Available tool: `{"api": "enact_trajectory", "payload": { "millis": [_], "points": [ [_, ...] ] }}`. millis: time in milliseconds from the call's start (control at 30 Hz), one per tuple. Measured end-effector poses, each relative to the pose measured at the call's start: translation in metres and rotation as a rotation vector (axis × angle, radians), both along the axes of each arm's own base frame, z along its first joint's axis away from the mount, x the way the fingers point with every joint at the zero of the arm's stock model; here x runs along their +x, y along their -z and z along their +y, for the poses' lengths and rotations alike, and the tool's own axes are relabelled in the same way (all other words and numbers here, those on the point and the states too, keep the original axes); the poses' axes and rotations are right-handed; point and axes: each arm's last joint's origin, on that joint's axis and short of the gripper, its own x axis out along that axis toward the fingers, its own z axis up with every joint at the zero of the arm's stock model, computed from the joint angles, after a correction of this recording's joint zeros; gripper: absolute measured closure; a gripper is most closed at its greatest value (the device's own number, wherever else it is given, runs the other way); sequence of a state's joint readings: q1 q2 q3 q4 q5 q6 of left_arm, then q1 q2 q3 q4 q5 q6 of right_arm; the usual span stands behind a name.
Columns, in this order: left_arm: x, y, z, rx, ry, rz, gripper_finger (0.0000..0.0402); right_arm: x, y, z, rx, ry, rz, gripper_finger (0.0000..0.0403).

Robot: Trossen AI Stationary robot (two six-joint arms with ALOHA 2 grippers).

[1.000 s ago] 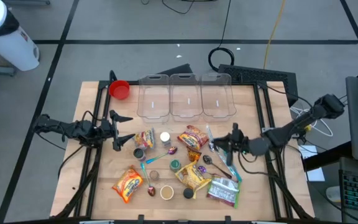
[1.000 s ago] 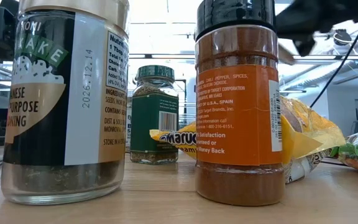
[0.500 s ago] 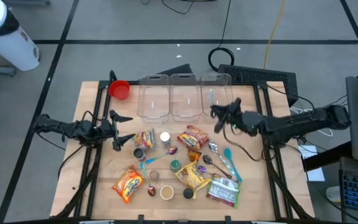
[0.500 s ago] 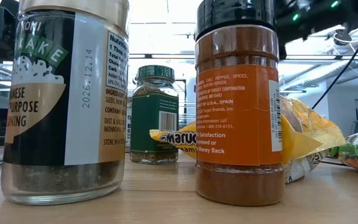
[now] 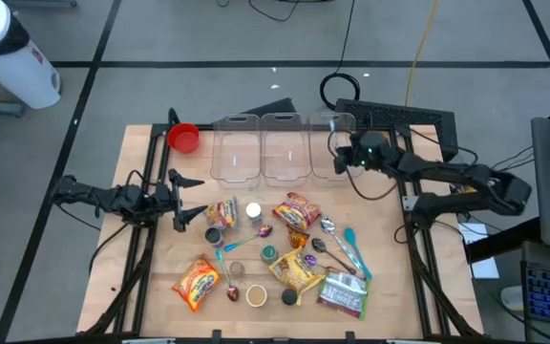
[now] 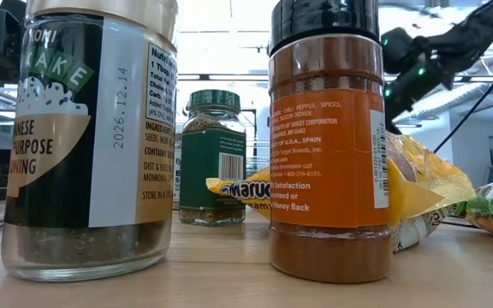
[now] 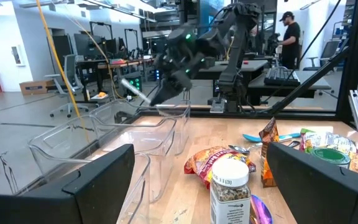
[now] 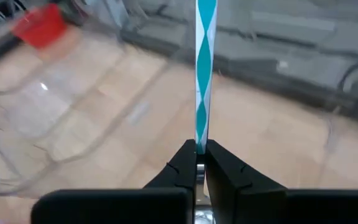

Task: Pick & Place Food Item
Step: Put the right white spoon into the right transparent bin

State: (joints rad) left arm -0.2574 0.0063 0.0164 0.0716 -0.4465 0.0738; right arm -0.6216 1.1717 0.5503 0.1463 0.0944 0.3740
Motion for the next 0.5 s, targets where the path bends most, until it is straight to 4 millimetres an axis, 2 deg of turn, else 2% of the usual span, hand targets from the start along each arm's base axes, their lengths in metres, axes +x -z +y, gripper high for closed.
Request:
{"api": "enact_trajectory", "payload": {
  "millis": [267,500],
  "points": [
    [0.000,0.000,0.000,0.000,0.000,0.000,0.0027,0.008,0.032,-0.014,0.076,-0.018,0.088,0.0392],
    [0.000,0.000,0.000,0.000,0.000,0.000,0.0027,0.010,0.037,-0.016,0.083,-0.016,0.098,0.0363]
  ]
}}
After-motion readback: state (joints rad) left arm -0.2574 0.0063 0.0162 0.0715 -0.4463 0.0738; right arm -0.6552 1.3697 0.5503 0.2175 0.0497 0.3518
